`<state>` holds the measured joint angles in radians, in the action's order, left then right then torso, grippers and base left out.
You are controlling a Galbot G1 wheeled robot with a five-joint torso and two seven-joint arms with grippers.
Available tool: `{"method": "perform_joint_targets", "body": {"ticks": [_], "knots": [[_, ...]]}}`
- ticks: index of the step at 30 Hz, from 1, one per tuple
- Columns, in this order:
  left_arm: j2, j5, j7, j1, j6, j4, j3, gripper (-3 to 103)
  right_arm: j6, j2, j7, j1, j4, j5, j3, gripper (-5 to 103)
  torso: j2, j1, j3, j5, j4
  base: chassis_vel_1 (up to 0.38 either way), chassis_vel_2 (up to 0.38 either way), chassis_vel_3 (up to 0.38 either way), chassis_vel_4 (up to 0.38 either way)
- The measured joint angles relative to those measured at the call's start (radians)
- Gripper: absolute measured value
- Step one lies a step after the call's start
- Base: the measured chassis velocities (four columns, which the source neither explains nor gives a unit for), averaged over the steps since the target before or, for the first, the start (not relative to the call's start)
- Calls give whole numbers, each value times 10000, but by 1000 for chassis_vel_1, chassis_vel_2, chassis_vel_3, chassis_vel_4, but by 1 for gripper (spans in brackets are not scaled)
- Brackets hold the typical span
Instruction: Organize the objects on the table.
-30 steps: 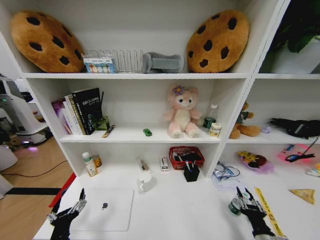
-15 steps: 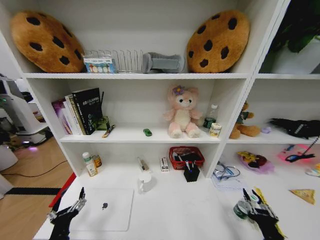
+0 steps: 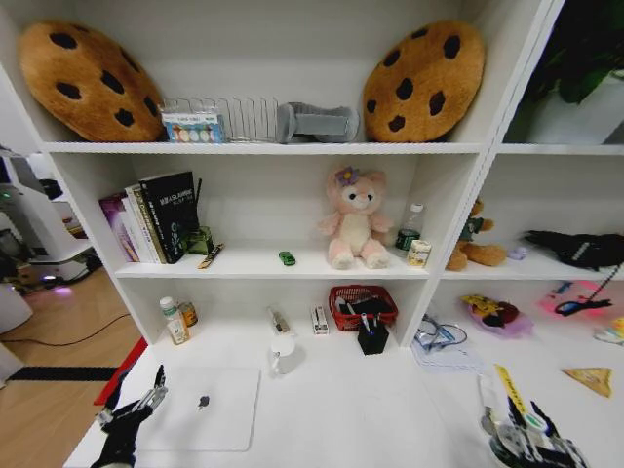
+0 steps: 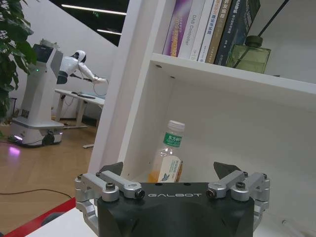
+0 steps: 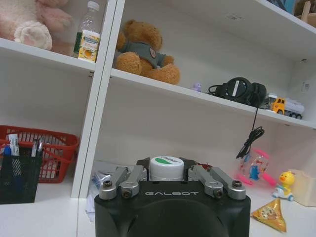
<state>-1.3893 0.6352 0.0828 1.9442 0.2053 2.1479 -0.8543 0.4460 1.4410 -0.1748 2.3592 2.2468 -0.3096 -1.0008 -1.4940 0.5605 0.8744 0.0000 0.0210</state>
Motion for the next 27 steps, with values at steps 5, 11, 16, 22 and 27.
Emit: {"method": "perform_joint_targets", "body": {"ticks": [5, 11, 16, 22, 27], "knots": [[141, 145, -1, -66, 12, -172, 39, 100, 368, 389, -16, 319, -122, 240, -1, 31, 0, 0, 0, -1, 9, 0, 0, 0, 0], [245, 169, -8, -118, 24, -405, 163, 100, 694, 828, -184, 475, -535, 510, -13, 31, 0, 0, 0, -2, 2, 0, 0, 0, 0], [260, 162, -12, -125, 25, -438, 211, 100, 715, 908, -539, 361, -1135, 725, -6, 31, 0, 0, 0, 0, 5, 0, 0, 0, 0], [253, 11, -18, -117, -4, -437, 240, 100, 1361, 896, -375, 108, -2805, 871, 330, 31, 0, -1, 0, 1, 4, 0, 0, 0, 0], [227, -75, -18, -104, -35, -443, 226, 100, 1650, 872, -267, -329, -4079, 1073, 551, 31, 0, 0, 0, 0, 4, 0, 0, 0, 0]]}}
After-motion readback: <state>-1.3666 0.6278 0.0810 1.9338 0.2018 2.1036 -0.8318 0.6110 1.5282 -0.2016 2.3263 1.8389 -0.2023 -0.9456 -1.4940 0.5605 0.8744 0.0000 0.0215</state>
